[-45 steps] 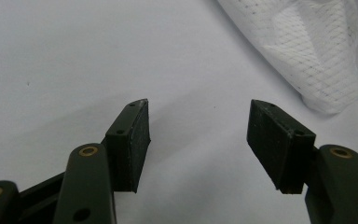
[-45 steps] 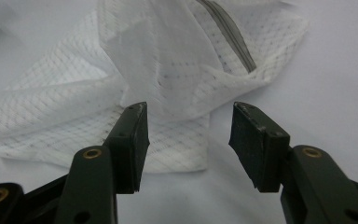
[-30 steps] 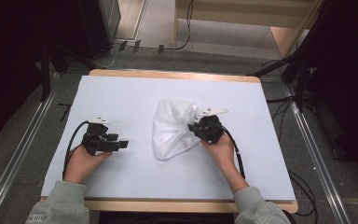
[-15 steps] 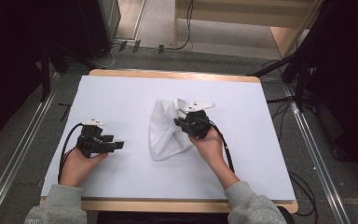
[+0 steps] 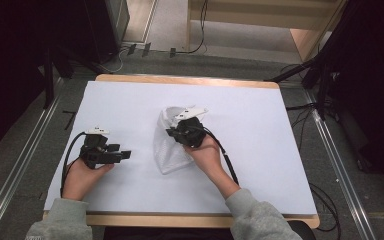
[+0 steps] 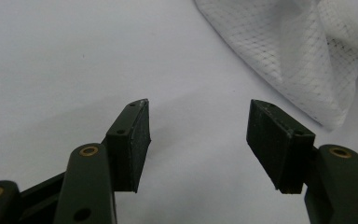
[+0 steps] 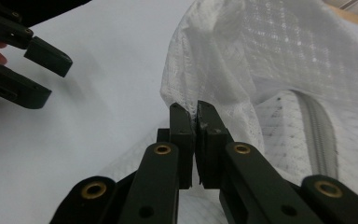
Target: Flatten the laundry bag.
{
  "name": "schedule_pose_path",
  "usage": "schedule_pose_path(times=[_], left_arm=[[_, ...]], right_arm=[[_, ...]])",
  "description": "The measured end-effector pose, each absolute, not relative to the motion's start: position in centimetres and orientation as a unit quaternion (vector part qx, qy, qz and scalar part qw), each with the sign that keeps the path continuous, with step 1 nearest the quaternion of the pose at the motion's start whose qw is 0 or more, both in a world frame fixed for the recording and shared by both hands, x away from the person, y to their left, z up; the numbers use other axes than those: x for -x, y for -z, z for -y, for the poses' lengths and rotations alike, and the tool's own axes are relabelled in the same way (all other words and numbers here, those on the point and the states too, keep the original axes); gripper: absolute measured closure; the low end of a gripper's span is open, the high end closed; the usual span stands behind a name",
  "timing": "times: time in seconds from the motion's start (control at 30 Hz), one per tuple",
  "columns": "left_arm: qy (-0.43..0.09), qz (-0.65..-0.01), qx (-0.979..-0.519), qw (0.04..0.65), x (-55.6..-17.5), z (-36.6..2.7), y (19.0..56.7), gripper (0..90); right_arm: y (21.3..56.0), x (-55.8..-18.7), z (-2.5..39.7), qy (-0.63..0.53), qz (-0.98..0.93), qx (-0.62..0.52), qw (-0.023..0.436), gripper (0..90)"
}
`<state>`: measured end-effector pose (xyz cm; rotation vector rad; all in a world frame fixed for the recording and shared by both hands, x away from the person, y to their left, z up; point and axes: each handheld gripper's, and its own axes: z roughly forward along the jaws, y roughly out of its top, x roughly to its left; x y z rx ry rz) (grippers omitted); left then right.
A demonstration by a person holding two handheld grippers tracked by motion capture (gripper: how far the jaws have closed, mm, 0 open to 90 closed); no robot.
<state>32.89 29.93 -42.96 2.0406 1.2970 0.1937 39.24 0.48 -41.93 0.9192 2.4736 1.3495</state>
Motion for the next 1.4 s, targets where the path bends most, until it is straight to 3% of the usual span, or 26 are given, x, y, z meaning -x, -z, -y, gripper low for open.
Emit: schedule_pose_path(times=[0.43,0.57,0.6,0.7,0.97,1.4], left_arm=[[-0.083,-0.515,-0.774,0.358,-33.0,-31.4,42.6,40.2],[-0.081,-0.513,-0.777,0.357,-33.1,-31.4,42.7,40.3],[-0.080,-0.512,-0.777,0.357,-33.1,-31.3,42.7,40.3],[-0.082,-0.512,-0.777,0.357,-33.2,-31.2,42.7,40.3],[-0.080,-0.508,-0.781,0.355,-33.5,-30.9,42.7,40.3],[-0.078,-0.499,-0.787,0.354,-34.0,-30.3,42.7,40.4]], right_arm=[[44.2,-38.5,-6.4,-0.432,-0.856,-0.278,0.056,88.4],[44.2,-38.4,-7.0,-0.430,-0.860,-0.272,0.042,79.7],[43.5,-38.1,-6.7,-0.435,-0.858,-0.267,0.044,74.0],[42.2,-38.0,-5.5,-0.447,-0.852,-0.269,0.041,68.9],[39.7,-37.4,-0.6,-0.455,-0.844,-0.277,0.052,65.8],[42.7,-37.6,7.2,-0.424,-0.832,-0.350,0.077,64.4]])
